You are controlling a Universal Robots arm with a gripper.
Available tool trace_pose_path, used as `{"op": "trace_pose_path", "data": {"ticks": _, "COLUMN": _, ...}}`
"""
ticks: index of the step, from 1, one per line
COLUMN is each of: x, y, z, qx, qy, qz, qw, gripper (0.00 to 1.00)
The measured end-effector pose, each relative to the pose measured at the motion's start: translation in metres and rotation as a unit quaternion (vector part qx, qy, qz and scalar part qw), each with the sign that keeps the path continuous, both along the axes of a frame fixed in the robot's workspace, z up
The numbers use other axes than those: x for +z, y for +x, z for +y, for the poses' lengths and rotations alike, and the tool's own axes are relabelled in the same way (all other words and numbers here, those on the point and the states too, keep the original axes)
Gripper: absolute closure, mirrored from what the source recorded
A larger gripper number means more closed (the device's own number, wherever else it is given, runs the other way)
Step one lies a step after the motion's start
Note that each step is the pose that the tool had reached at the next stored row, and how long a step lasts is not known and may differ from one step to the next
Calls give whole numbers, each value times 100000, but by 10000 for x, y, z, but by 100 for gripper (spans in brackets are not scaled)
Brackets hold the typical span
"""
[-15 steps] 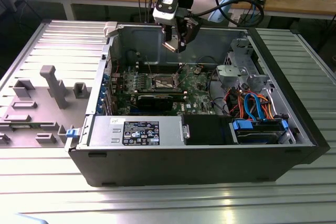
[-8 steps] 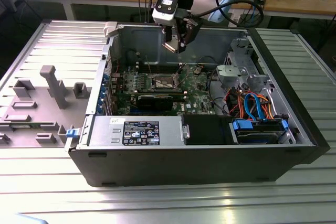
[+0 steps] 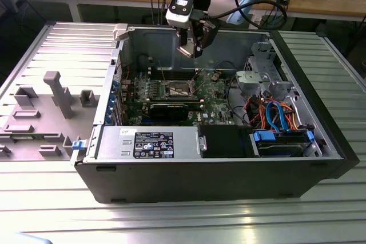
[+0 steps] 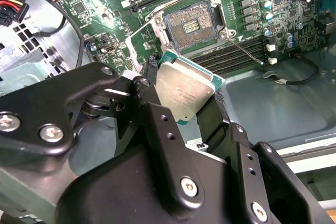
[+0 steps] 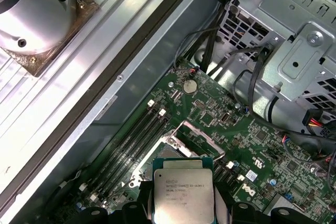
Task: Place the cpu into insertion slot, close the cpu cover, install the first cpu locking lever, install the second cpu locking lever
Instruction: 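Place the cpu into insertion slot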
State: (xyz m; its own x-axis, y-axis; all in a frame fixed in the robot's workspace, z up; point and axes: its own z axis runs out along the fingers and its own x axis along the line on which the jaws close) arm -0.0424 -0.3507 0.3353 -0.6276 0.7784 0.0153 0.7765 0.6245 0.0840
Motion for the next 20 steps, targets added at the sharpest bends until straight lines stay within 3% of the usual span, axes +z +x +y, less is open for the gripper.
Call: {"op": "trace_pose_path", "data": {"ticks": 20, "x": -6, "y": 0, "z": 0, "qx": -435, "qy": 0, "qz": 0, "qw": 99999, "gripper": 45}}
